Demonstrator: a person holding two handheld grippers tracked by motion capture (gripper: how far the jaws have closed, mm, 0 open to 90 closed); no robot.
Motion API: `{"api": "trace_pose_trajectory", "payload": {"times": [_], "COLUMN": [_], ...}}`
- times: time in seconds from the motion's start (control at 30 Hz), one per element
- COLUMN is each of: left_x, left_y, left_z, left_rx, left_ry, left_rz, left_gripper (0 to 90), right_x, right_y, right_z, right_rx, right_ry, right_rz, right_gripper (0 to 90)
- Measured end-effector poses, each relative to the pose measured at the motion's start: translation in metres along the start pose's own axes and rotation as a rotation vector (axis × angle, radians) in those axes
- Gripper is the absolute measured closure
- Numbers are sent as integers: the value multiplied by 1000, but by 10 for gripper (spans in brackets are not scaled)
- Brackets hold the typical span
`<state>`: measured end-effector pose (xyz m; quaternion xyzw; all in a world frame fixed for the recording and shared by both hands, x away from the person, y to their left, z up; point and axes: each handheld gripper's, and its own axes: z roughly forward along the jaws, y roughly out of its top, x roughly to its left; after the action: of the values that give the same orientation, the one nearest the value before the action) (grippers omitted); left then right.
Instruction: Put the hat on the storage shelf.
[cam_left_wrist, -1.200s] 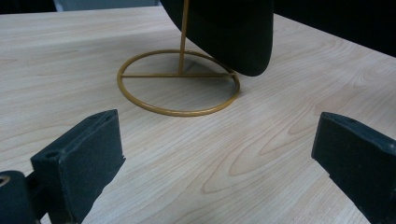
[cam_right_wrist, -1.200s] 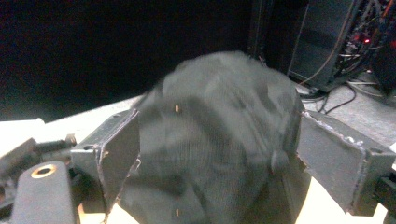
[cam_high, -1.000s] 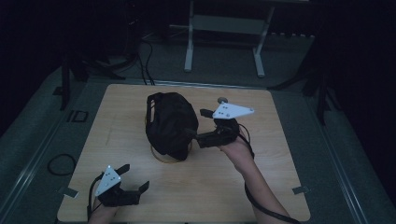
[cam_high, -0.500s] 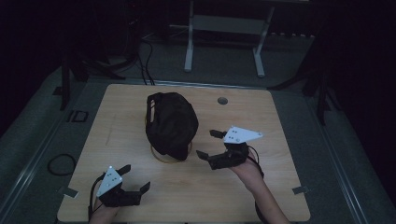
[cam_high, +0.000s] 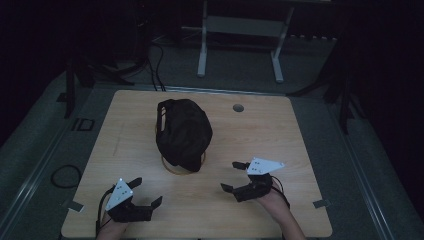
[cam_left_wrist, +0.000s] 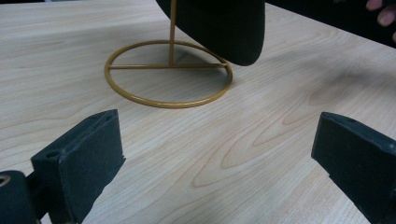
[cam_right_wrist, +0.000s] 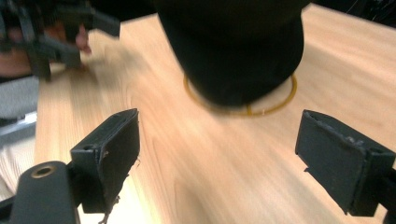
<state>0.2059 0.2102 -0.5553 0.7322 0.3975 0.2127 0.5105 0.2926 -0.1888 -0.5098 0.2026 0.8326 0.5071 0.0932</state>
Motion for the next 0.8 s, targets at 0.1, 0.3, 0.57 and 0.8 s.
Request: {"api": "trace_pose_trajectory", "payload": {"times": [0.1,0.3,0.57,0.8], "left_x": [0,0,0,-1], "left_y": [0,-1,-1,-1], "left_z": [0,1,1,2], "left_rx": [0,4,11,12], "left_ry": [0,-3,-6,-6], "left_rz": [0,1,3,4], "left_gripper": [24,25,24,24], "right_x": [0,0,-1,-3], "right_y": [-12,-30,-49,-60], "right_z": [-1,-6,-18,-30], "right_rx": [34,51,81,97], "right_ry": [10,14,-22,-59], "right_rz": [-10,4,6,15], "right_gripper": [136,136,136,136]}}
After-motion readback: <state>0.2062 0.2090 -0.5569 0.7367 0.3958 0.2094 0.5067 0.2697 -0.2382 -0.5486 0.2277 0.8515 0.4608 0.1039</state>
